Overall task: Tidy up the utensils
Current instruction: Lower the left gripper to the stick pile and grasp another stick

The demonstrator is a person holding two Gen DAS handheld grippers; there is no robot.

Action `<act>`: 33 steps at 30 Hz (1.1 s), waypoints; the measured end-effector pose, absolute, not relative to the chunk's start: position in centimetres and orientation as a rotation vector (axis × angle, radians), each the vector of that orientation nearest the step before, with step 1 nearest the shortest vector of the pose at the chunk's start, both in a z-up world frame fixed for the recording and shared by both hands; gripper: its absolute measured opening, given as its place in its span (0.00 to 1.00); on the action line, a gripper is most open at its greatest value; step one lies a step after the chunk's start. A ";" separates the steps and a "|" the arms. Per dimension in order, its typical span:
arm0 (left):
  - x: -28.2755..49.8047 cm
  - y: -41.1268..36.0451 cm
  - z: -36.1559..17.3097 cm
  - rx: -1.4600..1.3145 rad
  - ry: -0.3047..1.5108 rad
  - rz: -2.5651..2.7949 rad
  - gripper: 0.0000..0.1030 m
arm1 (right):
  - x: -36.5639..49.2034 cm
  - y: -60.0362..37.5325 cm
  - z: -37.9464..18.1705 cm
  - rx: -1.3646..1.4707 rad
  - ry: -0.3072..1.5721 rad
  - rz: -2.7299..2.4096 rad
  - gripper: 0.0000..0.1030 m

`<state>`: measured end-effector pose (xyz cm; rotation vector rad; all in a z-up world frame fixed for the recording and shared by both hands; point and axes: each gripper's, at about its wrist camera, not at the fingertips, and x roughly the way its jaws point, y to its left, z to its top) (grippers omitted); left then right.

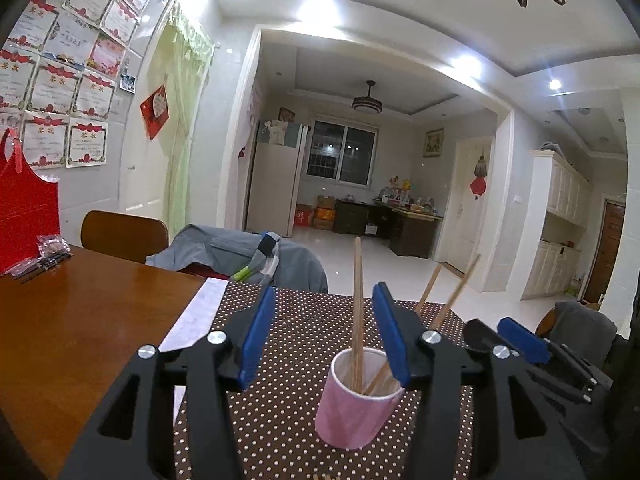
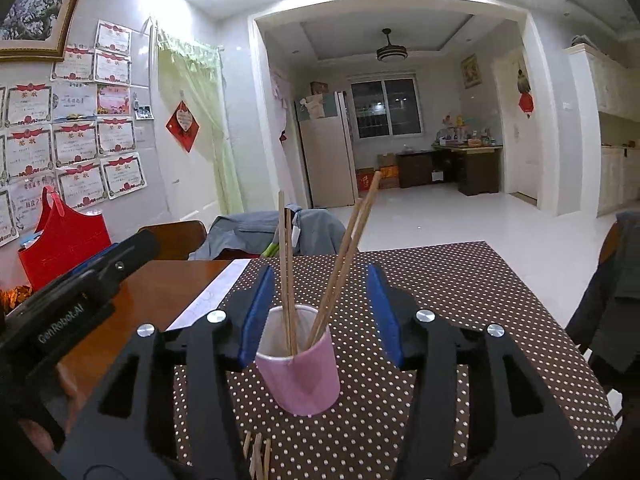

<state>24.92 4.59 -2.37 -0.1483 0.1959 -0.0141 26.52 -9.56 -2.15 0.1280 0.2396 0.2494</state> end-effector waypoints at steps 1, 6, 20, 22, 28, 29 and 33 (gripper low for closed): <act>24.3 4.6 -2.3 -0.147 0.194 -0.012 0.49 | 26.1 -9.7 -2.1 0.128 0.239 0.249 0.48; 21.9 4.3 -2.0 -0.133 0.197 -0.018 0.49 | 23.6 -10.3 -2.0 0.111 0.240 0.249 0.50; 16.4 2.3 -3.5 -0.036 0.320 -0.016 0.49 | 19.2 -12.4 -4.1 0.122 0.357 0.278 0.54; 16.2 2.1 -4.0 -0.028 0.368 -0.018 0.49 | 18.9 -12.5 -4.5 0.121 0.381 0.285 0.54; 16.8 2.7 -5.8 -0.059 0.583 -0.026 0.49 | 18.9 -12.7 -6.5 0.102 0.502 0.317 0.55; 17.0 2.9 -6.4 -0.068 0.627 -0.029 0.49 | 19.1 -12.7 -6.8 0.099 0.526 0.323 0.55; 17.9 3.3 -9.2 -0.051 0.760 -0.027 0.49 | 19.5 -12.3 -8.5 0.092 0.618 0.351 0.55</act>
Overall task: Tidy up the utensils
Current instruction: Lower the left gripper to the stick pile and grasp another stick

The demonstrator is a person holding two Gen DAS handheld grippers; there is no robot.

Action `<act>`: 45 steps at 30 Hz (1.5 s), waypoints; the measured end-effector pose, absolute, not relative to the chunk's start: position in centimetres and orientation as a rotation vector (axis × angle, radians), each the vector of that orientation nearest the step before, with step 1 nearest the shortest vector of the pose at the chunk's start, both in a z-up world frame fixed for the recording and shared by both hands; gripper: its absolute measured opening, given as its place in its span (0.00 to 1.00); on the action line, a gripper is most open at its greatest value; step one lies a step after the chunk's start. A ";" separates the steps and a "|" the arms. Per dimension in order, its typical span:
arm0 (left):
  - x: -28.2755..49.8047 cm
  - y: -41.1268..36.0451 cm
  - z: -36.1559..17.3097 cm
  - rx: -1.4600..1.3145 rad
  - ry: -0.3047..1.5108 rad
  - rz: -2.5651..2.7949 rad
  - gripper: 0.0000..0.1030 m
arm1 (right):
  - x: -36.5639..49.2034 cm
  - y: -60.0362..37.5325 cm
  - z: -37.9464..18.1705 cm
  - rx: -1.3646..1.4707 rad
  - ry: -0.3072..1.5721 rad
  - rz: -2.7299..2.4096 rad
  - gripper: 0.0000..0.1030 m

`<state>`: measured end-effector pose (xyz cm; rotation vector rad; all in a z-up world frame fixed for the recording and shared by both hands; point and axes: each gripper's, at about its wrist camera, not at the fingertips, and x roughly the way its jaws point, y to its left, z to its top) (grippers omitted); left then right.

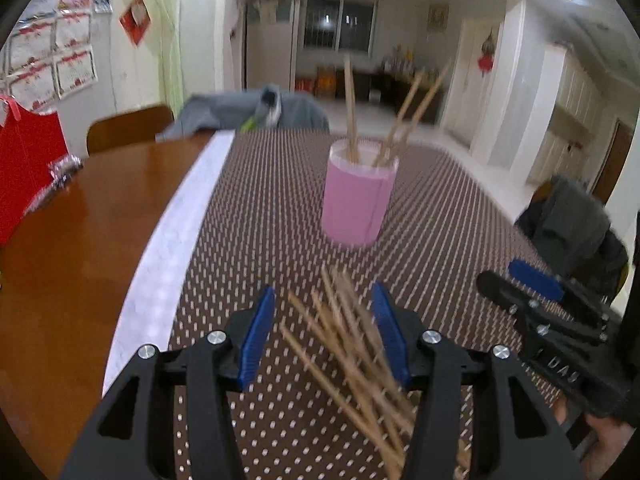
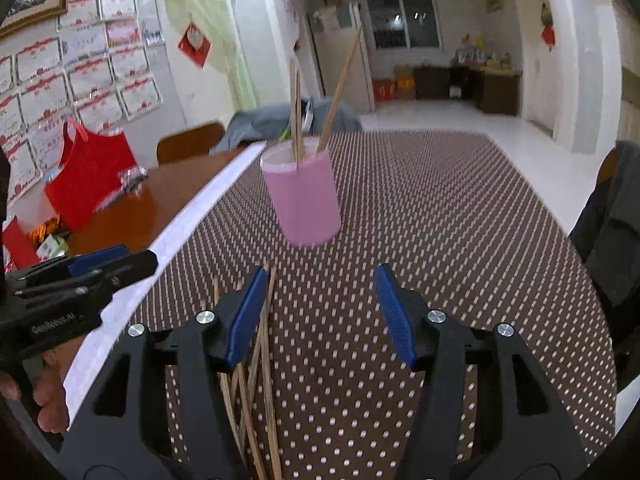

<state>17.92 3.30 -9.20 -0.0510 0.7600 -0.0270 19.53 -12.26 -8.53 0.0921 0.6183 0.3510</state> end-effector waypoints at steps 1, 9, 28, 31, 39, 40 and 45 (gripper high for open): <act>18.2 3.3 -9.9 -0.041 0.785 -0.019 0.49 | 19.6 -12.1 -8.9 0.089 0.637 0.359 0.55; 19.3 3.2 -14.6 -0.012 0.978 0.000 0.49 | 20.2 -10.6 -11.9 0.032 0.799 0.414 0.55; 20.6 5.0 -17.7 -0.037 1.080 0.057 0.23 | 21.6 -9.5 -13.5 0.000 0.907 0.455 0.55; 20.9 5.6 -17.7 -0.044 1.071 0.069 0.13 | 21.9 -8.9 -13.7 -0.013 0.927 0.460 0.55; 22.1 7.0 -17.9 -0.097 1.036 0.077 0.06 | 22.5 -7.2 -14.3 -0.061 0.976 0.484 0.53; 22.2 7.2 -17.9 -0.104 1.034 0.076 0.06 | 22.5 -7.1 -14.4 -0.071 0.981 0.483 0.50; 22.4 7.2 -17.7 -0.110 1.070 0.039 0.07 | 23.1 -6.1 -14.9 -0.131 1.015 0.468 0.39</act>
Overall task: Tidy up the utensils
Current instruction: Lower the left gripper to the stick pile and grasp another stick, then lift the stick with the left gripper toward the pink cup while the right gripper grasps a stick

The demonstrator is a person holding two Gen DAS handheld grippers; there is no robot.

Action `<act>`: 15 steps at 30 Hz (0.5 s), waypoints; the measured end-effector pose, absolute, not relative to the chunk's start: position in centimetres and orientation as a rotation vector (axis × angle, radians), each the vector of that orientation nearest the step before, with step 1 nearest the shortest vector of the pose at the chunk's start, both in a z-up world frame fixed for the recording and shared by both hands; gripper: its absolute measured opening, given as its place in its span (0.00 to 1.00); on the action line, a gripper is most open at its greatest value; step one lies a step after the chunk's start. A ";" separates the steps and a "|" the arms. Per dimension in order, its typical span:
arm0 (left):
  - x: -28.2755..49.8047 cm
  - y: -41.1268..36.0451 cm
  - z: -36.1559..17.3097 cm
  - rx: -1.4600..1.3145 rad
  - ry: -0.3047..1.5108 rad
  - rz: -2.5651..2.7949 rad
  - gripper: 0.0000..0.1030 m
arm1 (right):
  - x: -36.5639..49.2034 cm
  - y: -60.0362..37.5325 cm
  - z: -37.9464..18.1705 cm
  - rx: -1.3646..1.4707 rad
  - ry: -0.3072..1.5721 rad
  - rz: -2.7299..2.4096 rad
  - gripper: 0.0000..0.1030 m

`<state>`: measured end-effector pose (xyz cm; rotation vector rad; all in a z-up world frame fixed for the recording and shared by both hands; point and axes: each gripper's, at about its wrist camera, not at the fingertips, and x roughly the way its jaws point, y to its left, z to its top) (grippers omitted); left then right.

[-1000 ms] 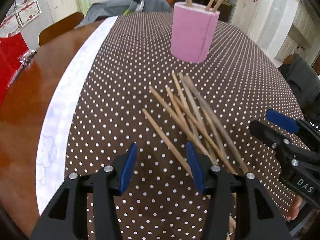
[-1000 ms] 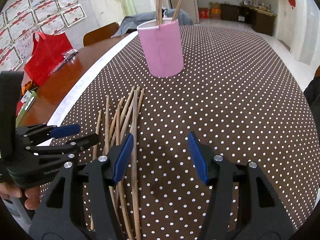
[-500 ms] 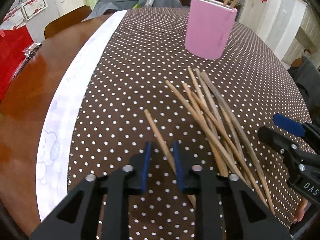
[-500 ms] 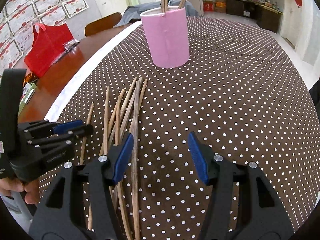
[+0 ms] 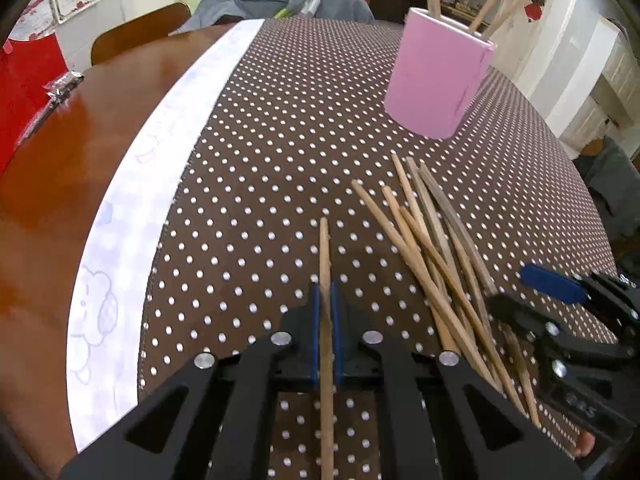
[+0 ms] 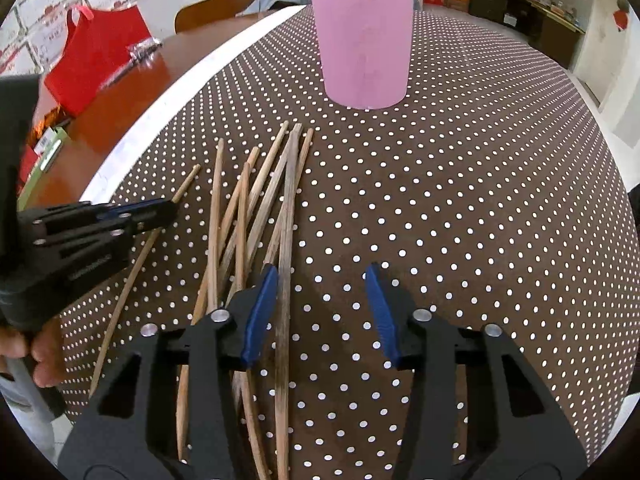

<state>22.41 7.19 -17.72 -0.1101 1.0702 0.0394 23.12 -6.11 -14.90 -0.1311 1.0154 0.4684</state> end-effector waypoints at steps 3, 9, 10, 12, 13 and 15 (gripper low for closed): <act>21.9 7.0 -17.5 -0.064 1.088 0.046 0.21 | 23.6 -5.9 -15.1 -0.153 1.026 0.460 0.33; 21.1 6.1 -17.8 0.038 1.126 0.019 0.21 | 24.3 -5.4 -15.0 -0.174 1.053 0.466 0.32; 21.1 6.0 -17.8 0.043 1.128 0.021 0.21 | 24.5 -5.3 -15.0 -0.178 1.058 0.465 0.30; 21.1 6.0 -17.7 0.045 1.127 0.023 0.20 | 24.9 -5.0 -14.9 -0.181 1.063 0.467 0.25; 21.1 6.0 -17.7 0.044 1.122 0.018 0.19 | 25.0 -5.0 -14.9 -0.175 1.064 0.471 0.20; 21.1 6.0 -17.7 0.025 1.113 -0.002 0.07 | 25.4 -4.7 -14.9 -0.163 1.061 0.470 0.13</act>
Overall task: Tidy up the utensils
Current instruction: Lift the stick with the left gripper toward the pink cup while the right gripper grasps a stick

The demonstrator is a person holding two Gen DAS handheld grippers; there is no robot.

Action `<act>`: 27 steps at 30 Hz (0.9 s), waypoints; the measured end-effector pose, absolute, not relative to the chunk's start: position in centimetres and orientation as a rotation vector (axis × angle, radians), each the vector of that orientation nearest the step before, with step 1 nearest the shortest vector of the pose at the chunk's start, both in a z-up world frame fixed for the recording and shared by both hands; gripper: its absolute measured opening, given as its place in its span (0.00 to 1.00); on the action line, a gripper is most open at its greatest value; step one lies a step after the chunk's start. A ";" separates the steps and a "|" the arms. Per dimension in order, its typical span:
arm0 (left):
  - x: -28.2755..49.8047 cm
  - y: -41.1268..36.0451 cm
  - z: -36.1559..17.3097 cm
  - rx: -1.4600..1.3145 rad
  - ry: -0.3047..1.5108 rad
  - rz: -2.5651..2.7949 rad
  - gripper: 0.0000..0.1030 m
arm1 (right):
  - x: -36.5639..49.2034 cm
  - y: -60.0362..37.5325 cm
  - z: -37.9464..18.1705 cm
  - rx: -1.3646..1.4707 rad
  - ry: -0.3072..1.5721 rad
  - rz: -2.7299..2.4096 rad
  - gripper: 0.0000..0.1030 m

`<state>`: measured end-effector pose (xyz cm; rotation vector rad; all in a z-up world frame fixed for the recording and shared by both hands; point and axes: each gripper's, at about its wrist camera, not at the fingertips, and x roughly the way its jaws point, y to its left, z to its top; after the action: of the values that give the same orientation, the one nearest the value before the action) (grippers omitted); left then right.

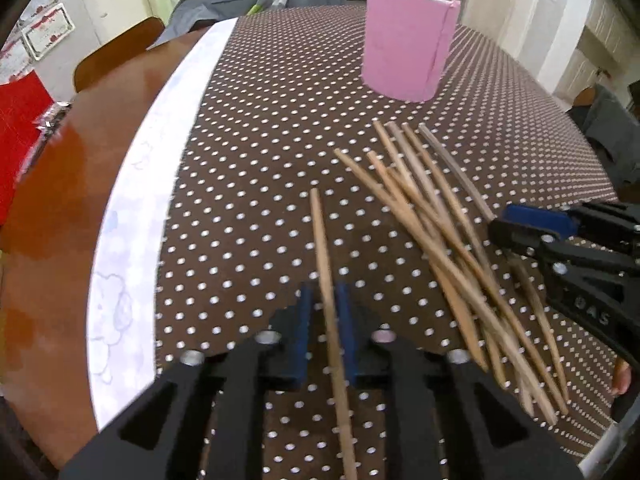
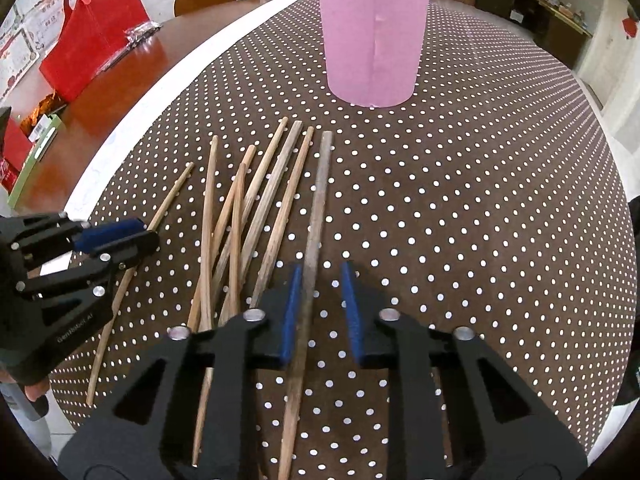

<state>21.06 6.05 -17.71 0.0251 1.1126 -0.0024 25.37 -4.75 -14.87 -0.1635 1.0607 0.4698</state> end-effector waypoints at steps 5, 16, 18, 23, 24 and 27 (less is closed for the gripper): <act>21.1 6.6 -17.6 -0.033 1.082 0.007 0.06 | 25.6 -5.4 -15.0 -0.114 1.049 0.477 0.07; 19.2 6.3 -12.1 -0.113 0.810 -0.032 0.06 | 23.7 -7.8 -12.2 -0.017 0.916 0.531 0.06; 19.0 6.1 -10.9 -0.131 0.754 -0.047 0.06 | 23.1 -8.4 -11.5 -0.001 0.890 0.543 0.06; 19.0 5.4 -8.7 -0.158 0.630 -0.072 0.06 | 22.1 -9.9 -9.1 0.048 0.803 0.557 0.06; 19.0 5.2 -8.2 -0.163 0.600 -0.075 0.06 | 22.0 -10.1 -8.7 0.056 0.785 0.557 0.06; 19.6 4.6 -7.1 -0.168 0.555 -0.093 0.06 | 21.4 -10.7 -7.4 0.087 0.716 0.556 0.06</act>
<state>19.64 4.58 -7.07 -0.1685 0.5552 -0.0933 21.44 -10.71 -7.40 0.0867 0.7156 0.5563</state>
